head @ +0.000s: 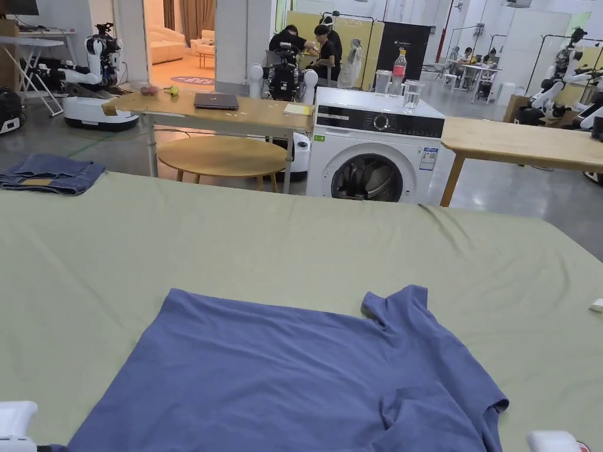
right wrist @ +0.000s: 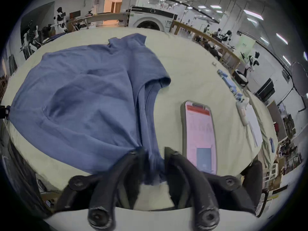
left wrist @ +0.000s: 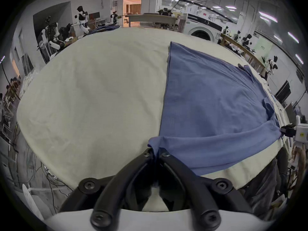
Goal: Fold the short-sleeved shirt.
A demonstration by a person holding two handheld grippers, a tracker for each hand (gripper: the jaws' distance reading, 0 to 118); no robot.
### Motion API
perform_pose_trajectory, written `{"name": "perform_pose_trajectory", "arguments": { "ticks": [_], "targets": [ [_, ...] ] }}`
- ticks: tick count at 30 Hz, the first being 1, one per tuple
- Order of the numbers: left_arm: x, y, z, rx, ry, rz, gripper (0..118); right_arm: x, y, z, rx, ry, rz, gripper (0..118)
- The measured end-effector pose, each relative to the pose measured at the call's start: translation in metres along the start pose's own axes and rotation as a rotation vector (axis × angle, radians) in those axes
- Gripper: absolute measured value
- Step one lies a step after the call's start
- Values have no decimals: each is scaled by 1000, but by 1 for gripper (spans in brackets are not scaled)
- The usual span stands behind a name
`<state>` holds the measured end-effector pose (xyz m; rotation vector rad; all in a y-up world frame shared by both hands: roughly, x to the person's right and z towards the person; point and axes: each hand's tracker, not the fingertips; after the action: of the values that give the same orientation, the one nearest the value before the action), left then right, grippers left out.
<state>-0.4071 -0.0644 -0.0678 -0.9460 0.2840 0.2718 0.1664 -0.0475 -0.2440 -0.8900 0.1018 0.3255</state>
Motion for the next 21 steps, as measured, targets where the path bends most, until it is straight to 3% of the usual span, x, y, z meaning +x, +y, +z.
{"name": "perform_pose_trajectory", "arguments": {
  "ticks": [1,2,5,10,12,13,14,16,21],
  "targets": [
    [3,3,4,21,6,1,22,-2,5,7,44,0,-8,51],
    [6,7,8,48,3,6,30,-4,9,15,84,8,-17,54],
    [23,18,22,175,-49,11,35,-17,26,31,184,44,-56,54],
    [63,33,33,364,-44,-91,35,-56,41,53,407,101,-113,53],
    [84,32,41,452,-42,-112,35,-73,44,59,494,135,-145,39],
    [93,30,44,498,-42,-121,35,-80,45,64,528,149,-154,18],
    [101,29,47,531,-42,-133,30,-88,46,67,554,165,-159,10],
    [111,28,45,561,-44,-165,3,-102,48,73,595,204,-141,2],
    [130,23,48,553,-27,-205,0,-122,46,82,632,192,-131,0]
  ]
}}
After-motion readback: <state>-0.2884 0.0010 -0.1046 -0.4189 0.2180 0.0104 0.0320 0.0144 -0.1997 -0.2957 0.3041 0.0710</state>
